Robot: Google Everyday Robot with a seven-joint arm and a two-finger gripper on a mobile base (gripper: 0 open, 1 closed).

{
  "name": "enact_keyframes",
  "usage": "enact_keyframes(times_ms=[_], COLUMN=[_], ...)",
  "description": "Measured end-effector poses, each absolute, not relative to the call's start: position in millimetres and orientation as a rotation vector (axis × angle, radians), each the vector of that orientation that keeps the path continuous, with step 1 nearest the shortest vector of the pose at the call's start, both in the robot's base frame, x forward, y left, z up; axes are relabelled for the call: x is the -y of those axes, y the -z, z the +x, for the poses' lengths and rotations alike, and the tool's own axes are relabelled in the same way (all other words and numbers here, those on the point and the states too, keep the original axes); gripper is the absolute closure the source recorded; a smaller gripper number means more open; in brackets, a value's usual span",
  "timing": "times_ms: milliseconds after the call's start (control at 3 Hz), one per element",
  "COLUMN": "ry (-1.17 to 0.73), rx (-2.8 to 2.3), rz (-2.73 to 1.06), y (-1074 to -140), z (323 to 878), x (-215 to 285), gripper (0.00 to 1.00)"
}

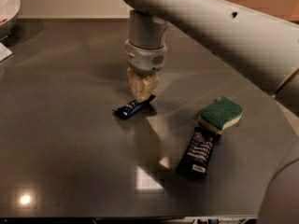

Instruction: Move rxbar blueberry near rxbar chocolate

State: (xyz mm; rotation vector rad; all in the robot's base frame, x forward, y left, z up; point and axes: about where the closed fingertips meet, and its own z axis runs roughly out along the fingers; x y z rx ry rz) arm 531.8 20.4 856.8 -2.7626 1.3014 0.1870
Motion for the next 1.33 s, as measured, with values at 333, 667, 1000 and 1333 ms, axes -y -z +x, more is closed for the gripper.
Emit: enact_keyframes(times_ms=[333, 667, 1000, 1333], ry=[-0.221, -0.250, -0.287, -0.318], rx=[-1.415, -1.519, -1.603, -1.649], rz=[-2.697, -2.638, -2.581, -2.549], y=[-869, -877, -881, -878], z=[514, 499, 481, 458], x=[10, 36, 57, 68], gripper=[1.00, 1.00, 1.00, 0.83])
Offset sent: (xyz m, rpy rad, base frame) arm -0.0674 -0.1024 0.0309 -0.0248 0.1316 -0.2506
